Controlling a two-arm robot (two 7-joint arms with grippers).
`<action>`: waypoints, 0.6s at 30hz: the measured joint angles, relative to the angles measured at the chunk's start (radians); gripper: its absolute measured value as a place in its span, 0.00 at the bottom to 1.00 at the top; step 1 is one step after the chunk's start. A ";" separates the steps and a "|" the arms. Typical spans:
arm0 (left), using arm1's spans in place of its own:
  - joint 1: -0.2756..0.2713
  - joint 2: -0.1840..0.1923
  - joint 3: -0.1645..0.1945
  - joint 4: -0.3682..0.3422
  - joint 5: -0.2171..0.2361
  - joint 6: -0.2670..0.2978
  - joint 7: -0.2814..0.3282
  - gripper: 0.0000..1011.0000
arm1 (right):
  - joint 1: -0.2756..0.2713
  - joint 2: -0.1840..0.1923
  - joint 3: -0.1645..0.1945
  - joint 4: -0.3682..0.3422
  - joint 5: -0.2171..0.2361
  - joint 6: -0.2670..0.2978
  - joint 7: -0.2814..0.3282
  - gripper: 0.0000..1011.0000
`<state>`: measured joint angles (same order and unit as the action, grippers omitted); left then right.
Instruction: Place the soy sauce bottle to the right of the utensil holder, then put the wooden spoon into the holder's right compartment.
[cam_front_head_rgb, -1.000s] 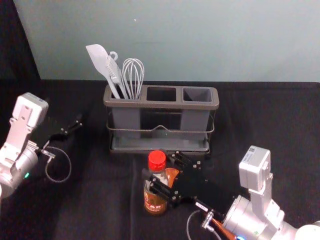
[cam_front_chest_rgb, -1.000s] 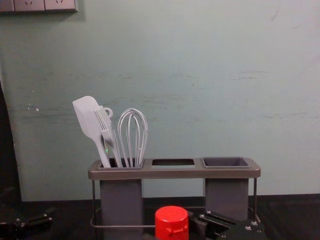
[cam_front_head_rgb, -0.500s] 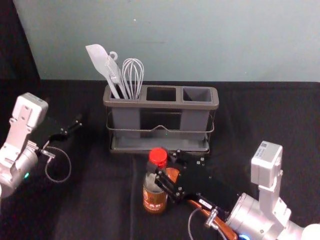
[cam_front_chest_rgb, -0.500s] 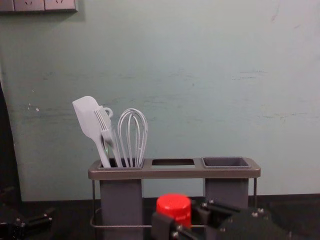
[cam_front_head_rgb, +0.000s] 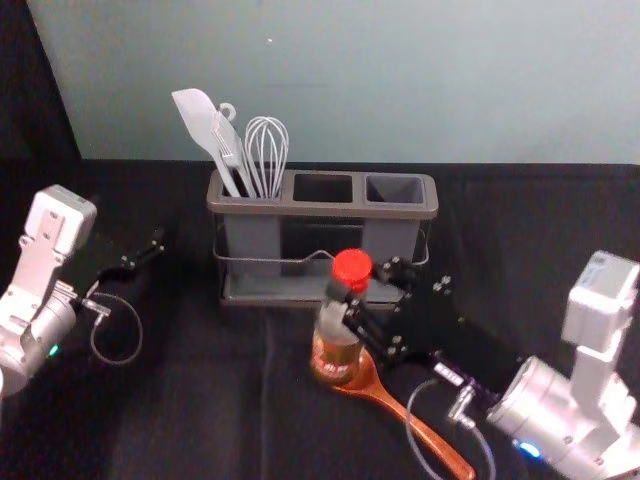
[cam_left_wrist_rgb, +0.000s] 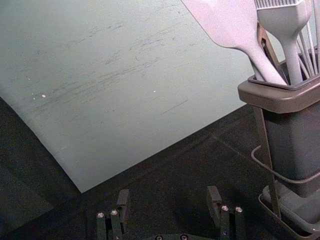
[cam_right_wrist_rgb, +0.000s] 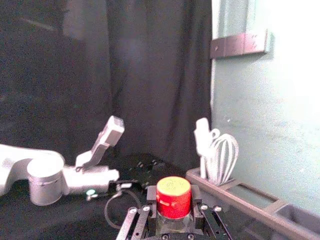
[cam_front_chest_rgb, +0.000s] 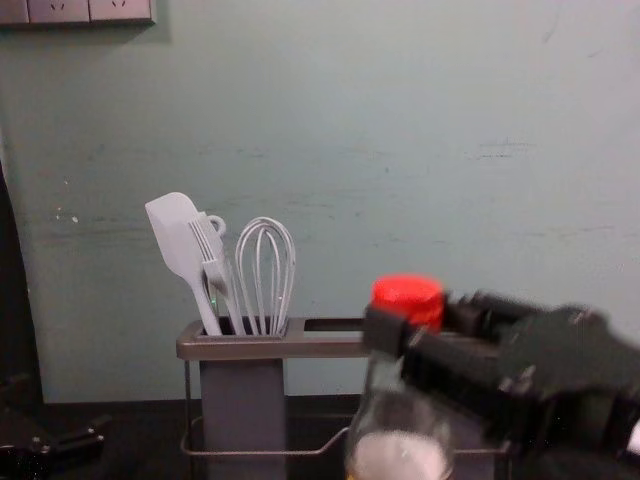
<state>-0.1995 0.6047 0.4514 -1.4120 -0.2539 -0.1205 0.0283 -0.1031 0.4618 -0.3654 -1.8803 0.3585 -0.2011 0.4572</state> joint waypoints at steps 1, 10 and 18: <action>0.000 0.000 0.000 0.000 0.000 0.000 0.000 0.99 | -0.003 0.003 0.007 -0.007 0.002 0.000 -0.002 0.38; 0.000 0.000 0.000 0.000 0.000 0.000 0.000 0.99 | -0.041 0.035 0.097 -0.064 0.019 0.026 -0.038 0.38; 0.000 0.000 0.000 0.000 0.000 0.000 0.000 0.99 | -0.089 0.051 0.185 -0.069 0.028 0.041 -0.074 0.38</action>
<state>-0.1995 0.6047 0.4514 -1.4120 -0.2539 -0.1205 0.0283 -0.1920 0.5129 -0.1809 -1.9492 0.3866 -0.1596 0.3829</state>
